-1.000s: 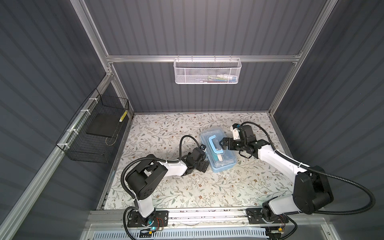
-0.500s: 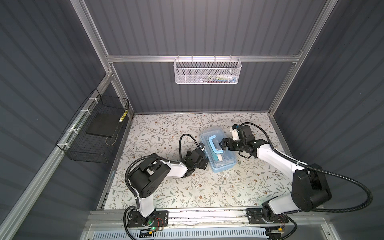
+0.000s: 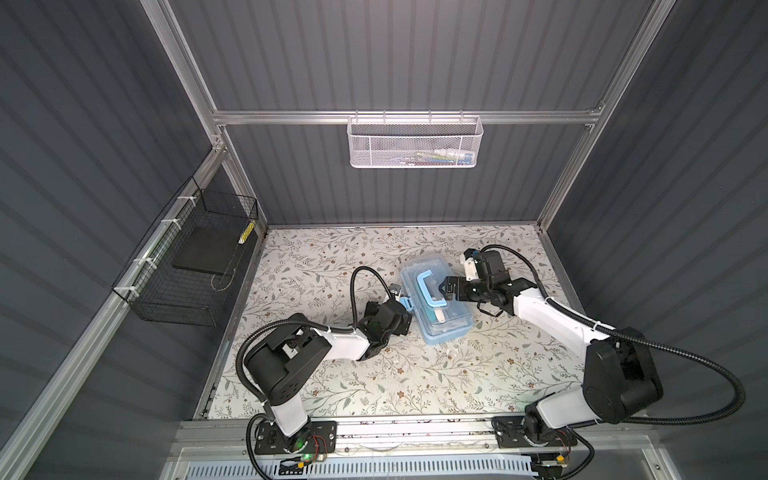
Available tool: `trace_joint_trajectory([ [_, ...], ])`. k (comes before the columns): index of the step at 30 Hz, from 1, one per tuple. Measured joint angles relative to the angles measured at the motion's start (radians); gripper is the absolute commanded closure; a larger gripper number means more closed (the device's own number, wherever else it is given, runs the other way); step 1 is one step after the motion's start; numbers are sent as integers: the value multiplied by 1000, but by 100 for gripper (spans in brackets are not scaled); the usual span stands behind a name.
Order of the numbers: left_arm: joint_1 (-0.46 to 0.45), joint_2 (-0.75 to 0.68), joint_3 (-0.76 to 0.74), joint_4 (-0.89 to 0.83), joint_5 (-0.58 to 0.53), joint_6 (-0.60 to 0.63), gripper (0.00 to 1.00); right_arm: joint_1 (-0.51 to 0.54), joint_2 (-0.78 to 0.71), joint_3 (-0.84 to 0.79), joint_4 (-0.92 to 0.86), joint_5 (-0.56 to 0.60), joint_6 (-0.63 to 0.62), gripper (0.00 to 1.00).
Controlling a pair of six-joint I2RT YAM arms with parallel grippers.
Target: Pack the tool kit
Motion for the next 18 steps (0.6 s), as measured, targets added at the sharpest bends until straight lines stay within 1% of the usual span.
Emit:
trace_joint_trajectory([
  [9, 0, -50, 0, -34, -48, -18, 1, 0, 0, 0, 1, 0, 1, 1],
  [18, 0, -86, 19, -68, -56, -22, 1, 0, 0, 0, 3, 0, 4, 1],
])
